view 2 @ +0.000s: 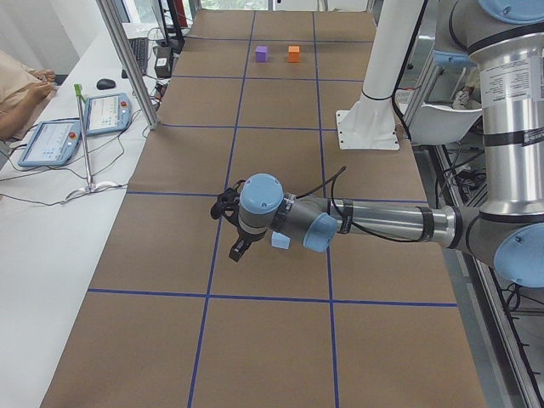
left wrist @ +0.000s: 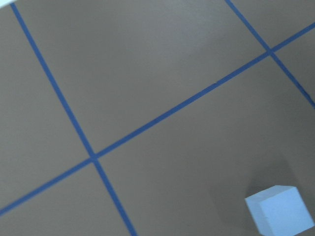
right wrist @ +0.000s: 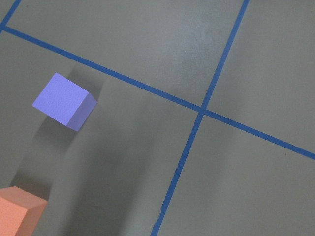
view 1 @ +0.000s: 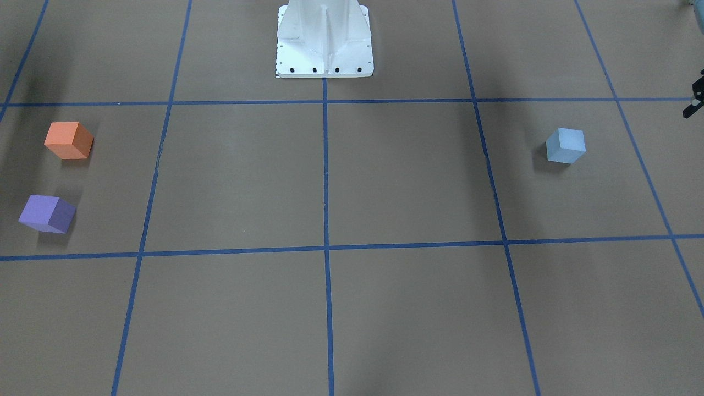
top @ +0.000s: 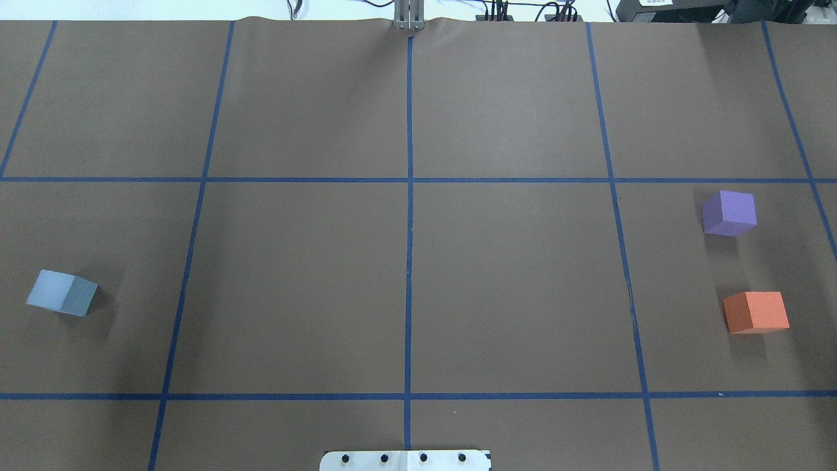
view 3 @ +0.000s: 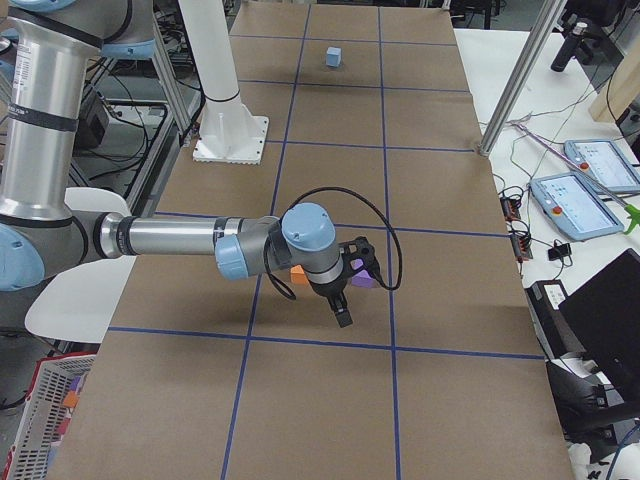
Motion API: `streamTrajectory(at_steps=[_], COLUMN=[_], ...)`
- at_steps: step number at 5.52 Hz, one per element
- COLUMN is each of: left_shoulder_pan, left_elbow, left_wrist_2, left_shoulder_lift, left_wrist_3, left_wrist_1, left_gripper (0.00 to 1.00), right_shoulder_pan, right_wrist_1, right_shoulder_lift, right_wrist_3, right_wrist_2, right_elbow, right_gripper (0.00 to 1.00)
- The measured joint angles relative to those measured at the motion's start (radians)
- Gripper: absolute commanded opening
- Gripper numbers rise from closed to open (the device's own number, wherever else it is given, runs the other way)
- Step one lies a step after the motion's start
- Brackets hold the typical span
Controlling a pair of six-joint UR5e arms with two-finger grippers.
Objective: Place blue block between orange and purple blocks
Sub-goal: 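Lower the left gripper onto the light blue cube and close it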
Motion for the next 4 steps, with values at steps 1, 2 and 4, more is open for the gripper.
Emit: streamTrajectory(at_steps=[1,2,4], left_shoulder_pan=[0.091,0.199,0.484], left_elbow=[0.008,0.01,0.012], left_wrist_2=[-0.002,0.043,0.291], left_shoulder_lift=[0.011,0.026,0.037], left_wrist_3=[-0.154,-0.356,-0.715], left_wrist_1=[-0.051,-0.167,-0.343], left_gripper=[1.0,1.0,1.0], right_shoulder_pan=[0.0,0.0,0.001], right_wrist_1=[0.005,0.006,0.008], right_shoulder_lift=[0.0,-0.001,-0.001], right_wrist_3=[0.012,0.014,0.014], right_wrist_2=[0.0,0.001,0.001], right_elbow=[-0.006,-0.007,-0.007], right_gripper=[1.0,1.0,1.0])
